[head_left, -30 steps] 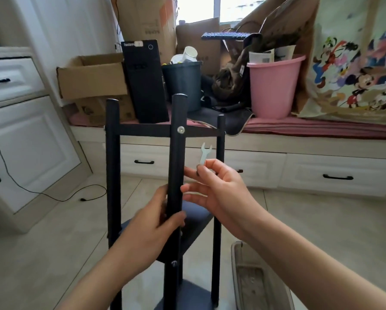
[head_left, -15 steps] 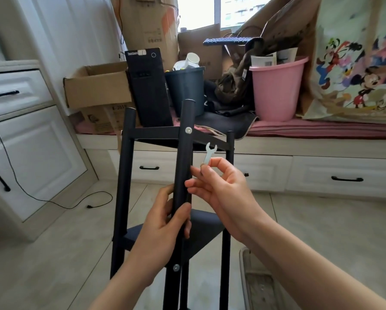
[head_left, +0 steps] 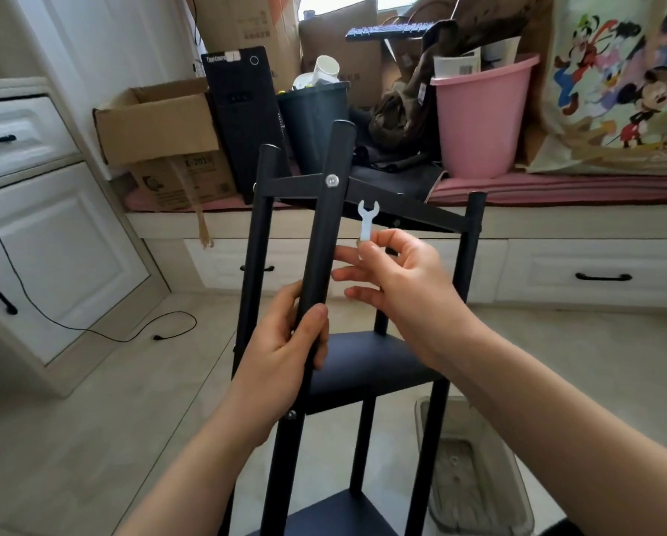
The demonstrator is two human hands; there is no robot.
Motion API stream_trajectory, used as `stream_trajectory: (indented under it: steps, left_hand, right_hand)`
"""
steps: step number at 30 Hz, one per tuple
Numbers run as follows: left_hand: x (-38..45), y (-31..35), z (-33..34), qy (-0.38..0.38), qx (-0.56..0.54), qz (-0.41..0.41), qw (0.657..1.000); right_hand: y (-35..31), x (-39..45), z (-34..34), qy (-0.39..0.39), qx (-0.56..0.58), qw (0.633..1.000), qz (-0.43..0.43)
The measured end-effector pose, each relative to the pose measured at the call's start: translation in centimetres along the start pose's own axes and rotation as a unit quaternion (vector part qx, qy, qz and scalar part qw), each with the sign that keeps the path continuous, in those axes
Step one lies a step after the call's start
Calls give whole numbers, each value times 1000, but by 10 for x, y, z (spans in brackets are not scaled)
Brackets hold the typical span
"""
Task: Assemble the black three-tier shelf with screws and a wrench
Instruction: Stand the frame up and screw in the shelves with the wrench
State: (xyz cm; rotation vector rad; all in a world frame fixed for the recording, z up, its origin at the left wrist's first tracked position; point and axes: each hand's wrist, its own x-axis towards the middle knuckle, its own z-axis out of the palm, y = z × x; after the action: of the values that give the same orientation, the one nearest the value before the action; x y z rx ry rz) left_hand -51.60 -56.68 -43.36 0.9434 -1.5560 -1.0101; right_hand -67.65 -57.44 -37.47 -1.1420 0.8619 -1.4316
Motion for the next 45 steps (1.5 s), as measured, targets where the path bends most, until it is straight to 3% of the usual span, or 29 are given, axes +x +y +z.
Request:
stream_trajectory:
  steps: [4, 8, 12, 20, 37, 45]
  left_hand:
    - [1, 0, 6, 19, 9, 21, 1000]
    - [3, 1, 13, 45, 6, 21, 999]
    - [5, 3, 20, 63, 12, 39, 997]
    - [5, -1, 22, 73, 17, 41, 996]
    - [1, 5, 20, 42, 63, 58, 995]
    - [0, 7, 22, 34, 60, 47, 996]
  right_hand:
    - [1, 5, -7, 34, -102, 993, -47]
    - [5, 6, -10, 45, -246, 961, -118]
    - [8, 8, -12, 49, -280, 954, -94]
    - [3, 24, -17, 101, -256, 961, -26]
    - [-1, 26, -13, 70, -240, 967, -45]
    - [0, 30, -9, 83, -150, 984, -40]
